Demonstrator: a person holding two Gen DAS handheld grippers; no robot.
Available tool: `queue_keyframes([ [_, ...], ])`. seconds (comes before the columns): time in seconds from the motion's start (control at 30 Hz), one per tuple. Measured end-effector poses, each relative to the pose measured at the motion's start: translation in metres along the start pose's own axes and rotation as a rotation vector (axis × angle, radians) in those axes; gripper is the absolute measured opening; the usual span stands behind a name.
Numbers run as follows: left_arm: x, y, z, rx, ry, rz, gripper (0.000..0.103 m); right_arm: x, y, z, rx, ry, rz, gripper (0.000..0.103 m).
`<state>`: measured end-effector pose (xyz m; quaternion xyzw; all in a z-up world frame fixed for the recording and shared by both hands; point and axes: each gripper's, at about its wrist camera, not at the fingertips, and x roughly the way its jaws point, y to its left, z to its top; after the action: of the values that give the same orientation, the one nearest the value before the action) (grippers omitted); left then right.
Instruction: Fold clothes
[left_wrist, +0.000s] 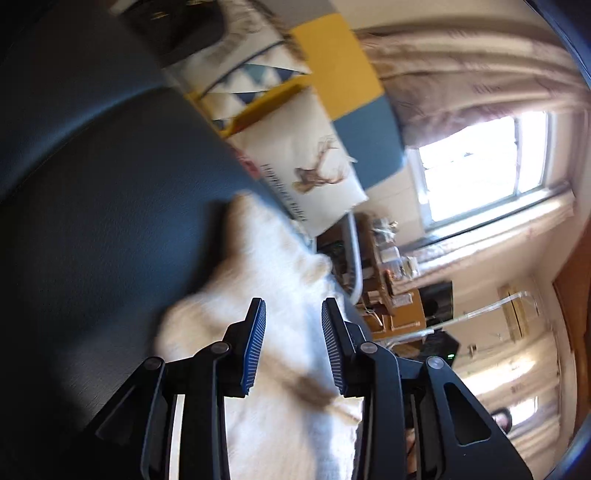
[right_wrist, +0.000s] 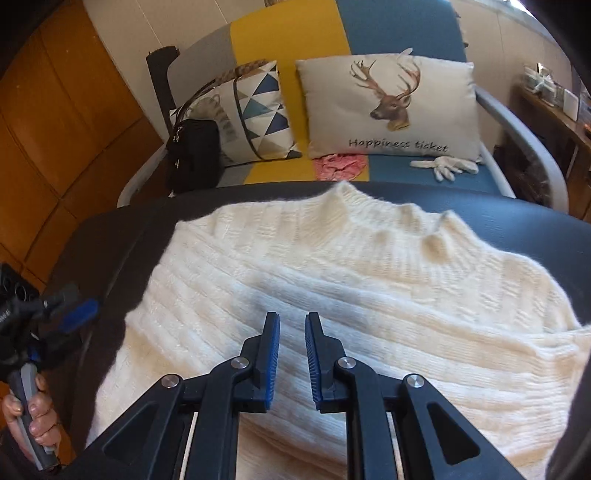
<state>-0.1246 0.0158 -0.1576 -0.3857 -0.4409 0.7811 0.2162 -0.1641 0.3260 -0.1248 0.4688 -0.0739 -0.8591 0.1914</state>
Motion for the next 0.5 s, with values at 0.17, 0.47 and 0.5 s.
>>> queue_keyframes([
  [0.17,0.066,-0.018,0.026,0.086,0.061,0.068,0.034,0.005,-0.012,0.0,0.062,-0.01,-0.004,0.015],
  [0.47,0.086,0.028,0.031,0.067,0.063,0.216,0.017,0.009,-0.067,-0.012,0.201,0.009,0.012,0.004],
  [0.5,0.08,0.023,0.031,0.085,0.052,0.219,0.018,0.001,-0.068,-0.012,0.193,-0.003,0.004,0.006],
])
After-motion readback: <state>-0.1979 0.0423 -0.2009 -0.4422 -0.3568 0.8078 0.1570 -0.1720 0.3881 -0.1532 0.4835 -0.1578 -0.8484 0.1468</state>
